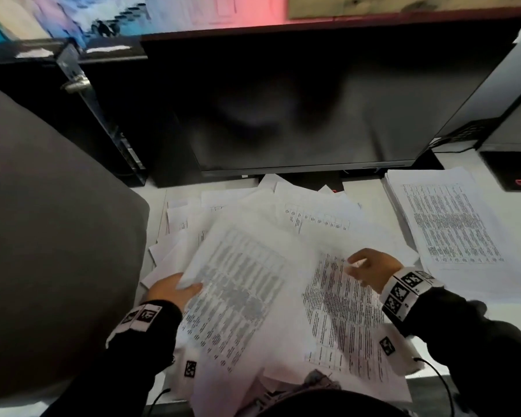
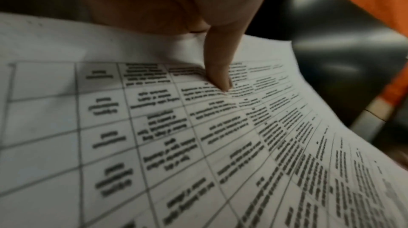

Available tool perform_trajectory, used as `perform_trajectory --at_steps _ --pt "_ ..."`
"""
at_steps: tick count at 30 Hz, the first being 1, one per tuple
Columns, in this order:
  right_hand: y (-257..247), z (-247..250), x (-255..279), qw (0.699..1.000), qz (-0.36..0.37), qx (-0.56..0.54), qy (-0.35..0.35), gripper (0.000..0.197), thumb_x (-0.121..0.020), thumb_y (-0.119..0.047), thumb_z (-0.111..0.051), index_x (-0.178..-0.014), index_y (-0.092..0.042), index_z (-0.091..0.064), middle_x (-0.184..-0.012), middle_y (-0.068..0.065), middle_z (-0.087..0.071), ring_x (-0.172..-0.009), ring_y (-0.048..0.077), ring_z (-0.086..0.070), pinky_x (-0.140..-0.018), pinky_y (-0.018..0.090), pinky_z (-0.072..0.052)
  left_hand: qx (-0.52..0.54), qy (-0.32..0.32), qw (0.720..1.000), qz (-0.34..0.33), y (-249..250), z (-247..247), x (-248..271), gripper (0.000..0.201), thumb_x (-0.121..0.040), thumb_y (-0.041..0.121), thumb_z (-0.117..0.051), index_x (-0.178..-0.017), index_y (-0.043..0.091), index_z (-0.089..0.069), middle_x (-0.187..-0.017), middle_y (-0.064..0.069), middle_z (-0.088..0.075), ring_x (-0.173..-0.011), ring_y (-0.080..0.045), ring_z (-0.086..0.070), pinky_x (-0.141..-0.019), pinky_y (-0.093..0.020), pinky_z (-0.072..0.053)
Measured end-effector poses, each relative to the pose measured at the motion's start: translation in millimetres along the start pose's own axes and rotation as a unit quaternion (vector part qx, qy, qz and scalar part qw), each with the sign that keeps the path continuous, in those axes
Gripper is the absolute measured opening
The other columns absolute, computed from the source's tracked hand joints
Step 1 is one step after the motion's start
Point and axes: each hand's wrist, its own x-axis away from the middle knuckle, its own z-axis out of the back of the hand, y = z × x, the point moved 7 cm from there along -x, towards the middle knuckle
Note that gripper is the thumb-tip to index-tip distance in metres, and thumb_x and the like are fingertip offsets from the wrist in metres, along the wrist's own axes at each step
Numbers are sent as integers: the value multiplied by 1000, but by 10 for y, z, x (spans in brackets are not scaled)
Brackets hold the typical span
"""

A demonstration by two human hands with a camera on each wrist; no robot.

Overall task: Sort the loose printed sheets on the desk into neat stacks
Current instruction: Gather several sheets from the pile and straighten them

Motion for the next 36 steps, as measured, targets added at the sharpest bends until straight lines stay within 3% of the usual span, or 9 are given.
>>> perform_trajectory --at_steps 3,8,10,14,18,21,28,32,36 --pt "343 101 9 994 -101 39 31 42 -77 -33 -71 -111 -19 -52 -109 1 -59 -86 20 -56 -81 27 -46 44 8 997 57 -301 114 -162 46 -84 33 -64 -122 8 -57 -122 -12 -62 -98 -26 -58 -89 -30 -43" --pt "691 164 51 976 -203 33 73 85 -64 -46 -78 -130 -18 -34 -126 15 -55 -111 32 -55 -95 40 -44 65 -8 994 84 -443 -24 -282 41 -84 26 -64 -121 8 -57 -120 -12 -63 -106 -28 -59 -88 -29 -41" --pt "737 114 46 973 -217 -34 74 87 -68 -33 -79 -136 -14 -29 -127 19 -53 -114 35 -53 -98 42 -41 73 -15 993 87 -421 -130 -273 39 -81 28 -67 -116 13 -56 -111 -9 -64 -95 -25 -60 -85 -29 -44" --pt "778 178 -42 972 -181 -75 129 76 -66 -16 -81 -129 -7 -39 -108 21 -62 -101 32 -60 -97 43 -43 103 13 991 90 -445 -261 -316 52 -69 27 -78 -105 28 -42 -105 -6 -65 -87 -26 -63 -90 -42 -50" --pt "794 304 -44 981 -166 14 97 37 -79 -22 -71 -111 -8 -59 -112 16 -65 -103 31 -60 -94 36 -46 130 40 987 84 -485 -232 -299 83 -69 17 -78 -132 35 -27 -116 -10 -65 -94 -27 -63 -92 -45 -49" --pt "782 403 -49 981 -146 31 125 28 -81 -24 -68 -103 -8 -62 -105 16 -66 -97 31 -61 -89 34 -48 154 67 984 65 -483 -132 -225 73 -72 8 -75 -131 27 -35 -122 -12 -61 -91 -26 -59 -92 -42 -48" --pt "615 478 -149 985 -63 -52 154 11 -86 -21 -61 -94 -12 -59 -85 13 -67 -77 31 -62 -77 37 -50 212 126 967 67 -627 -59 -198 66 -69 1 -76 -120 21 -40 -105 -13 -62 -73 -25 -58 -67 -32 -48" --pt "607 347 -292 985 -59 -91 135 14 -84 -27 -63 -90 -14 -64 -86 15 -70 -82 31 -65 -86 42 -53 162 52 983 75 -557 -227 -191 59 -72 18 -76 -122 23 -44 -118 -8 -63 -97 -28 -62 -89 -43 -50" --pt "473 206 -378 989 -66 -40 125 24 -86 -22 -59 -98 -2 -64 -94 22 -68 -87 32 -62 -84 36 -48 98 -6 992 79 -356 -406 -80 59 -93 30 -50 -143 8 -28 -150 -10 -32 -137 -27 -33 -113 -37 -25"
